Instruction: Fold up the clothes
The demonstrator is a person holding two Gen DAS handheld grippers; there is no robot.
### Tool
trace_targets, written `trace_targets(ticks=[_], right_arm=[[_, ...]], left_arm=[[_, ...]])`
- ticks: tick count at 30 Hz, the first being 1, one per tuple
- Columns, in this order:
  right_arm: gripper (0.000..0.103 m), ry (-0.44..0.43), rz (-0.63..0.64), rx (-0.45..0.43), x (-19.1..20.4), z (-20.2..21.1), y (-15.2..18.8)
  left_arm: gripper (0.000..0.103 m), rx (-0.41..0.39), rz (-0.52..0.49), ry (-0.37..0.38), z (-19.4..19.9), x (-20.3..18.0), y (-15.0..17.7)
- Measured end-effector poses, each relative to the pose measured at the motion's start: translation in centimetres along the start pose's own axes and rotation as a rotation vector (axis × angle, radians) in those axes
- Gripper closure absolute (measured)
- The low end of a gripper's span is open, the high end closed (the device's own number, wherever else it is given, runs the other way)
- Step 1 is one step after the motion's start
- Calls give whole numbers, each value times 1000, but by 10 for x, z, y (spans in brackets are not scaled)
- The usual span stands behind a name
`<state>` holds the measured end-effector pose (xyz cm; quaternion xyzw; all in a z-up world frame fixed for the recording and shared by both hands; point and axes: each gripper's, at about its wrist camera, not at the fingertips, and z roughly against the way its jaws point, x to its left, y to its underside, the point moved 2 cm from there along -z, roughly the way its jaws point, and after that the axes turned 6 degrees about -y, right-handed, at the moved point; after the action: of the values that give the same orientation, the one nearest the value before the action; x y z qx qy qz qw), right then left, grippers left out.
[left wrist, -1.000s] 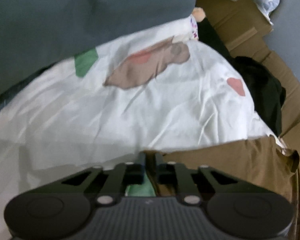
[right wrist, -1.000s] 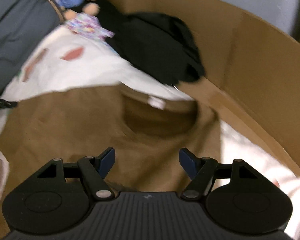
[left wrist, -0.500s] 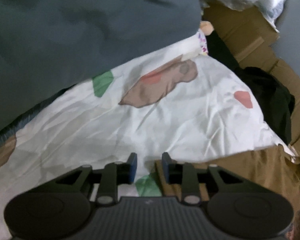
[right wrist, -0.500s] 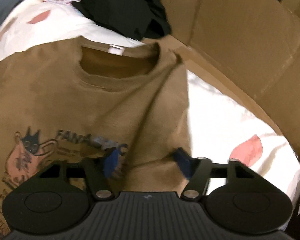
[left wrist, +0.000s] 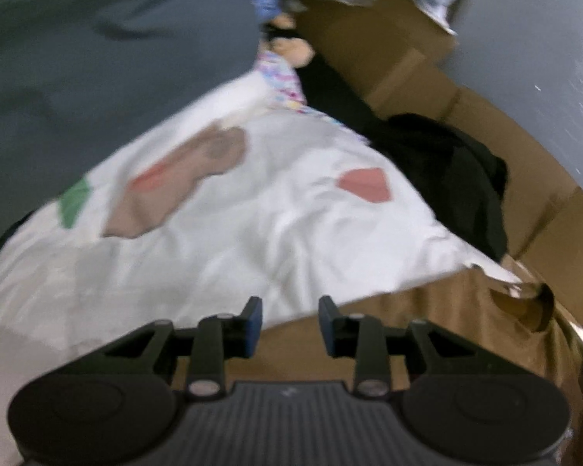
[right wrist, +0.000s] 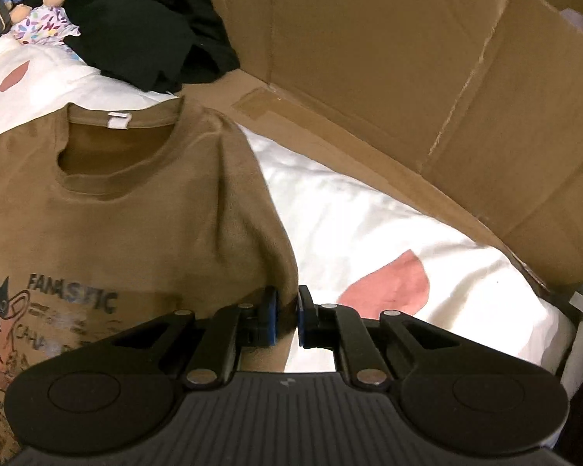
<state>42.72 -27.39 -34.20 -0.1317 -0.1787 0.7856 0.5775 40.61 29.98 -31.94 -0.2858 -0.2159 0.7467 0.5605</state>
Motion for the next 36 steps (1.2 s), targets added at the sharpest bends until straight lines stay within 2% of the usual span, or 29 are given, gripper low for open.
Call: trace_targets(ticks=[4, 6, 10, 12, 14, 18, 24, 27, 31, 33, 35, 36], right_arm=[[99, 30, -33, 2, -29, -4, -5], [99, 51, -53, 1, -39, -4, -5], [94, -17, -129, -34, -49, 9, 0], [84, -80, -168, -34, -46, 16, 7], [70, -98, -169, -31, -39, 20, 12], [68, -141, -172, -18, -14, 29, 29], [68, -162, -158, -12, 16, 42, 44], [68, -155, -125, -22, 35, 52, 48], [67, -176, 6, -55, 75, 69, 52], [57, -191, 82, -63, 94, 75, 54], [38, -194, 167, -64, 118, 79, 60], [35, -190, 203, -63, 128, 80, 64]], left_arm=[[64, 14, -62, 23, -11, -25, 5], [64, 24, -68, 29, -18, -33, 8], [63, 33, -56, 33, -24, -37, 11], [63, 39, -47, 37, -27, -37, 14], [62, 41, -44, 38, -27, -37, 15], [62, 44, -46, 41, -21, -34, 17], [59, 33, -35, 38, -2, -22, 19], [58, 23, -25, 37, 10, -15, 20], [57, 20, -16, 35, 25, -6, 23], [57, 18, -9, 33, 32, -1, 24], [57, 12, 1, 32, 40, 3, 24], [57, 10, 4, 32, 42, 5, 24]])
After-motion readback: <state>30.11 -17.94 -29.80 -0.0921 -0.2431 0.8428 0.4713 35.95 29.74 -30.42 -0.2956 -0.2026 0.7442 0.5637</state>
